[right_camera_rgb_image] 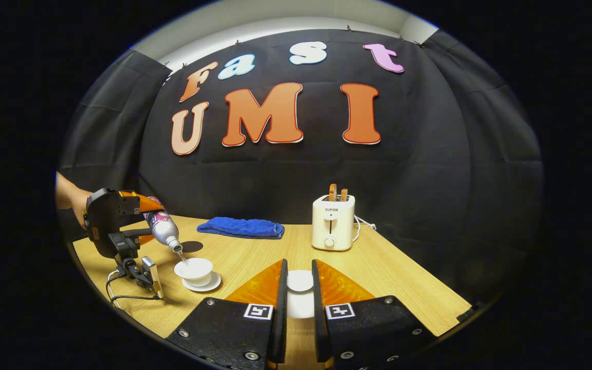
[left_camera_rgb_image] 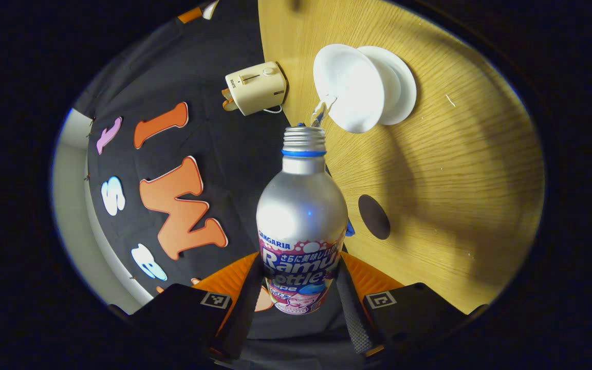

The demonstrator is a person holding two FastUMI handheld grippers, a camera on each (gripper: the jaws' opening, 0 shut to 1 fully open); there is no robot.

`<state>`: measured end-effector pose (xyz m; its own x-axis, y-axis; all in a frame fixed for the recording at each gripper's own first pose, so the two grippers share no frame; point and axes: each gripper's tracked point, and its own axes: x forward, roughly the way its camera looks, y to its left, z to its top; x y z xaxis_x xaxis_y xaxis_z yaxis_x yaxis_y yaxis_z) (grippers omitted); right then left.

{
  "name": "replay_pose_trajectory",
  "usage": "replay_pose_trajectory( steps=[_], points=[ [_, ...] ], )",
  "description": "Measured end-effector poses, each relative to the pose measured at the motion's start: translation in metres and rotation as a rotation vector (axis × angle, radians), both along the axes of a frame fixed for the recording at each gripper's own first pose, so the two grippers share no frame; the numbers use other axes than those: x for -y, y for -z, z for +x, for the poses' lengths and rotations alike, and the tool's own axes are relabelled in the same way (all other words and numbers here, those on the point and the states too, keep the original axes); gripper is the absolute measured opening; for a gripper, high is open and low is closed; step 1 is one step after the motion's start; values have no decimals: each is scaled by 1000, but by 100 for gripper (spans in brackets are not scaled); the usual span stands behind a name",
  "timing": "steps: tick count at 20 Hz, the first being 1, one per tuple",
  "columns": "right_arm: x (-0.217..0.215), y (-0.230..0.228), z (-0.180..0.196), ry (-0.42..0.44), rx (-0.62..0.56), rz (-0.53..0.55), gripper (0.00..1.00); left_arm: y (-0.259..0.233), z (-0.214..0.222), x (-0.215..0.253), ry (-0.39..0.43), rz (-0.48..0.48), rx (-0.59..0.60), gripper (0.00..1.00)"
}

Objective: Open the teacup lid with one hand, grasp the water bottle and pour water into the teacup with the other hand; after pouring, place the water bottle on the coaster and then close the teacup lid.

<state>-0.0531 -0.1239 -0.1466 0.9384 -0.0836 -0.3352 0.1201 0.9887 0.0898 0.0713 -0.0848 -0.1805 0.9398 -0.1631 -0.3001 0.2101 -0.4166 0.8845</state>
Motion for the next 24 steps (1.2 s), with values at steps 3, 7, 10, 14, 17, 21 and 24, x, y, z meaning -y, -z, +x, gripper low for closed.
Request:
replay_pose_trajectory(
  steps=[3, 7, 10, 14, 17, 21, 24],
  points=[
    [1, -2, 0, 0, 2, 5, 23, -14, 3, 3, 26, 31, 38, 78],
    [0, 2, -6, -4, 2, 7, 23, -29, 11, 4, 54, 62, 91, 80],
    [2, 1, -6, -10, 5, 1, 23, -42, 14, 8, 73, 73, 127, 80],
    [0, -3, 0, -11, 10, 12, 23, -62, 15, 12, 101, 97, 171, 80],
    [0, -1, 3, -15, 9, 18, 23, -76, 15, 15, 121, 114, 208, 80],
    [0, 0, 1, -16, 5, 16, 23, -87, 13, 19, 143, 133, 236, 80],
    [-4, -1, 2, -28, 8, 30, 23, -82, 12, 20, 152, 133, 233, 78]
  ],
)
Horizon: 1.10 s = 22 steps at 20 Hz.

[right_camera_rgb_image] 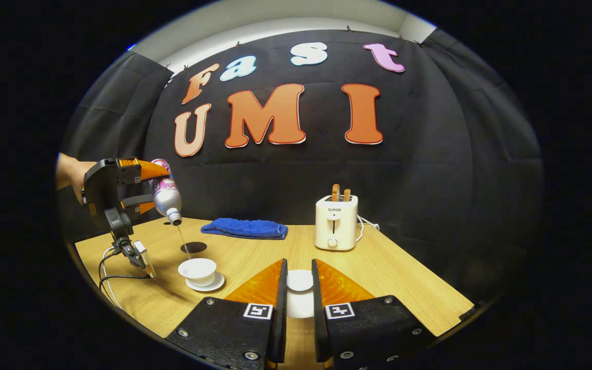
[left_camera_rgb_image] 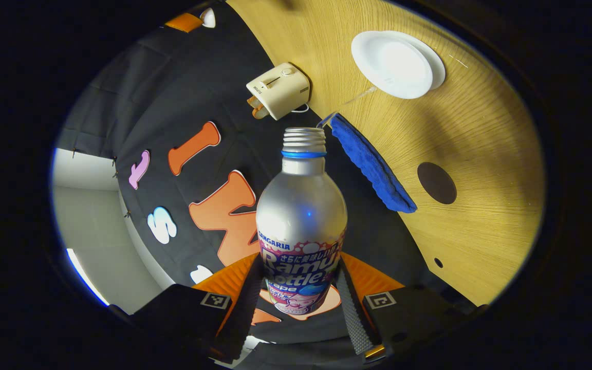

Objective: Open the teacup lid with one hand, grasp the water bottle and pour water into the teacup with the other hand; after pouring, place the water bottle on the coaster and then close the teacup lid.

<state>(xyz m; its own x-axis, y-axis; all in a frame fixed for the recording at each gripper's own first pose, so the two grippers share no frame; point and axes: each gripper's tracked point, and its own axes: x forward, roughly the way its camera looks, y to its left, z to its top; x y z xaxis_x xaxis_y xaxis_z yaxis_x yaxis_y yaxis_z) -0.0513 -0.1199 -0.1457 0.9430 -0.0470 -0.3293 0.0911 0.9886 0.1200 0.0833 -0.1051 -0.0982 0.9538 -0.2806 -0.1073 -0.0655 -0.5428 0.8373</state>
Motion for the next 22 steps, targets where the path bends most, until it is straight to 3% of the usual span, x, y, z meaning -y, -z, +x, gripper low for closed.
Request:
replay_pose_trajectory(
  steps=[13, 19, 22],
  points=[
    [-24, -1, 2, -44, 0, -14, 23, 30, -18, 13, 70, -1, 2, 80],
    [-39, -10, 7, -65, 7, -24, 23, 18, -17, 10, 66, -132, 17, 82],
    [-45, -18, 11, -71, 18, -28, 23, 6, -14, 3, 49, -247, 31, 79]
  ],
)
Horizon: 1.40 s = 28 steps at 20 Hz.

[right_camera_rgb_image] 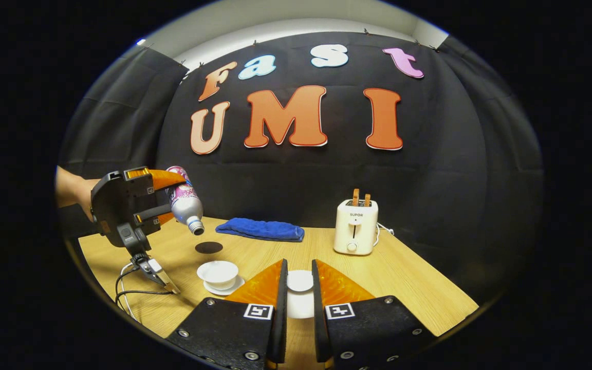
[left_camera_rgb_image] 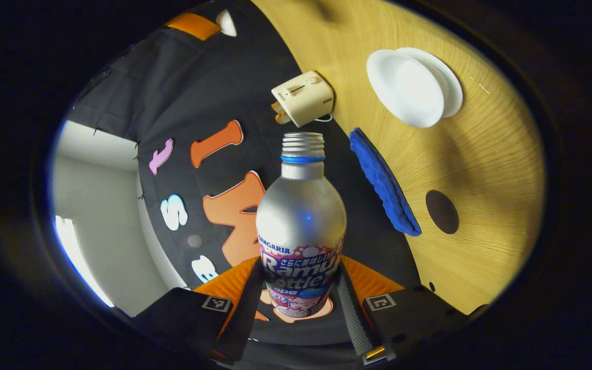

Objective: Open the teacup lid with one hand, grasp the water bottle and pour water into the teacup with the other hand; after pouring, place the water bottle on the coaster and then close the teacup lid.

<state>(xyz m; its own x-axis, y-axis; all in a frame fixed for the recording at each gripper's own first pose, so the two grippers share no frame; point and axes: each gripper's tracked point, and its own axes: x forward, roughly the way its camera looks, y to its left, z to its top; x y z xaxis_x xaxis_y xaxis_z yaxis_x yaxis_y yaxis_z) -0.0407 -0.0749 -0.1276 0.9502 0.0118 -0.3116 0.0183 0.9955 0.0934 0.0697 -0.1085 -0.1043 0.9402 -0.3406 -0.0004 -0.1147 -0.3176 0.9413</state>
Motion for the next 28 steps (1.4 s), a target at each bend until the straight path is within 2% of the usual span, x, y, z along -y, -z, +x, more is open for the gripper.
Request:
replay_pose_trajectory(
  steps=[3, 7, 8, 9, 10, 11, 12, 15, 17, 18, 19, 20, 21, 23, 24, 25, 26, 28],
  points=[
    [-7, -5, 5, -10, 10, -8, 23, -20, 0, -5, -6, -131, 30, 79],
    [-20, -13, 14, -29, 22, -18, 23, -53, -1, -27, -54, -443, 55, 75],
    [-25, -15, 17, -38, 24, -18, 23, -65, -5, -30, -47, -498, 88, 75],
    [-29, -17, 19, -44, 27, -20, 23, -78, -10, -33, -33, -558, 116, 82],
    [-34, -19, 22, -51, 31, -25, 23, -87, -15, -34, -18, -623, 136, 76],
    [-37, -20, 24, -56, 33, -30, 23, -97, -19, -38, -10, -688, 162, 82],
    [-41, -22, 27, -61, 36, -31, 23, -107, -22, -41, -3, -758, 180, 79],
    [-54, -29, 35, -78, 47, -31, 23, -132, -32, -59, -3, -974, 204, 79],
    [-62, -32, 41, -90, 53, -35, 23, -139, -33, -69, -10, -1115, 194, 75],
    [-66, -33, 43, -95, 55, -37, 23, -139, -28, -72, -20, -1178, 171, 79],
    [-69, -35, 45, -100, 57, -38, 23, -135, -23, -78, -48, -1210, 155, 75],
    [-74, -35, 47, -108, 60, -36, 23, -133, -19, -83, -76, -1242, 151, 78],
    [-79, -36, 50, -114, 61, -31, 23, -124, -21, -83, -88, -1292, 120, 75],
    [-87, -32, 54, -129, 51, -27, 23, -108, -15, -89, -133, -1393, 64, 79],
    [-92, -30, 57, -135, 48, -29, 23, -101, -12, -91, -153, -1439, 40, 75],
    [-94, -30, 58, -140, 47, -29, 23, -94, -9, -91, -169, -1483, 8, 79],
    [-97, -29, 61, -145, 46, -26, 23, -86, -7, -92, -186, -1530, -19, 75],
    [-103, -25, 66, -155, 41, -19, 23, -69, 2, -93, -221, -1619, -82, 79]
  ],
)
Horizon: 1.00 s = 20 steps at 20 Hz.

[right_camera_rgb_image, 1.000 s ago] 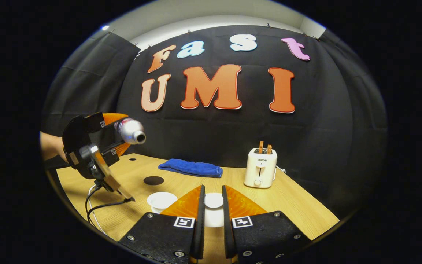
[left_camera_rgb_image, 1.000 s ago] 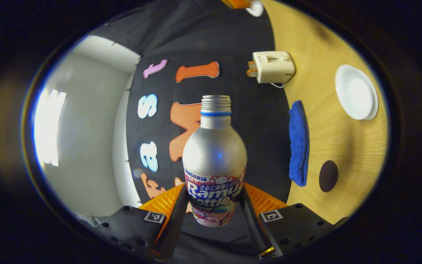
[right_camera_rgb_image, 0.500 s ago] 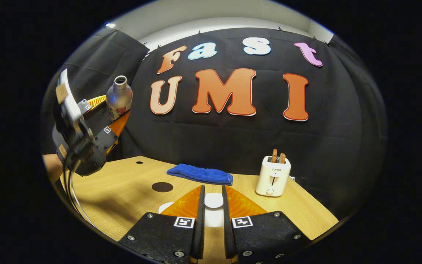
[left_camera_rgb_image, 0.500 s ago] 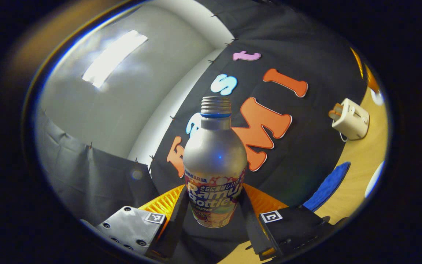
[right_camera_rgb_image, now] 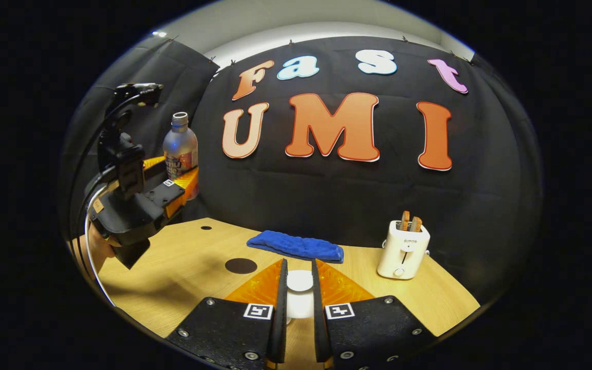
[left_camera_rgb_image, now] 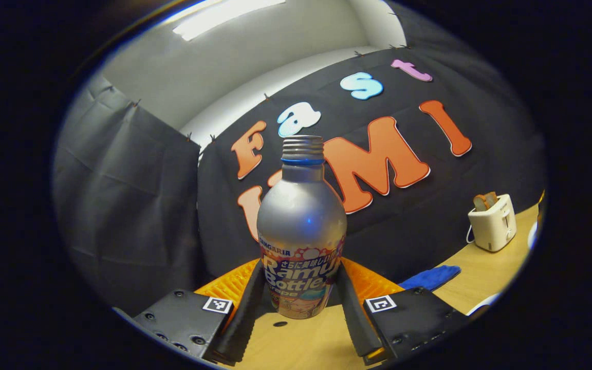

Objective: Open the teacup lid with one hand, grasp the water bottle and pour water into the teacup with the other hand; after pouring, place the water bottle on the coaster and then close the teacup lid.

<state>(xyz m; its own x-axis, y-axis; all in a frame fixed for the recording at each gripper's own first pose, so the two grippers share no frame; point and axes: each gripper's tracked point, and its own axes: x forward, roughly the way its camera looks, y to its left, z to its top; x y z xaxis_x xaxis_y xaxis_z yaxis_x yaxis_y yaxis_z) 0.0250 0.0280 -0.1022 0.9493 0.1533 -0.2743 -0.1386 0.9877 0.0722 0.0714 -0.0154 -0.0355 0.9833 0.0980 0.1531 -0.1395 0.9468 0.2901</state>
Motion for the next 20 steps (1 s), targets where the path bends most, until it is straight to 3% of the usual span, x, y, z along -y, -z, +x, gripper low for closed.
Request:
replay_pose_trajectory(
  steps=[1, 2, 5, 6, 10, 12, 18, 20],
  points=[
    [-3, 2, 2, -4, -4, 2, 23, 8, 9, -4, 6, -44, -25, 75],
    [-5, 3, 4, -8, -7, 5, 23, 14, 19, -7, 0, -90, -47, 83],
    [-13, 10, 8, -26, -10, 23, 23, 39, 42, -5, 37, -242, -123, 75],
    [-14, 11, 9, -27, -12, 29, 23, 47, 47, -6, 49, -278, -147, 79],
    [-16, 25, 15, -31, -32, 34, 23, 85, 62, 4, 110, -406, -238, 75],
    [-16, 28, 16, -38, -37, 36, 23, 104, 73, 10, 131, -451, -289, 83],
    [-13, 39, 19, -46, -53, 33, 23, 171, 91, 31, 170, -521, -455, 75],
    [-14, 44, 20, -49, -58, 34, 23, 186, 94, 36, 185, -524, -501, 79]
  ],
)
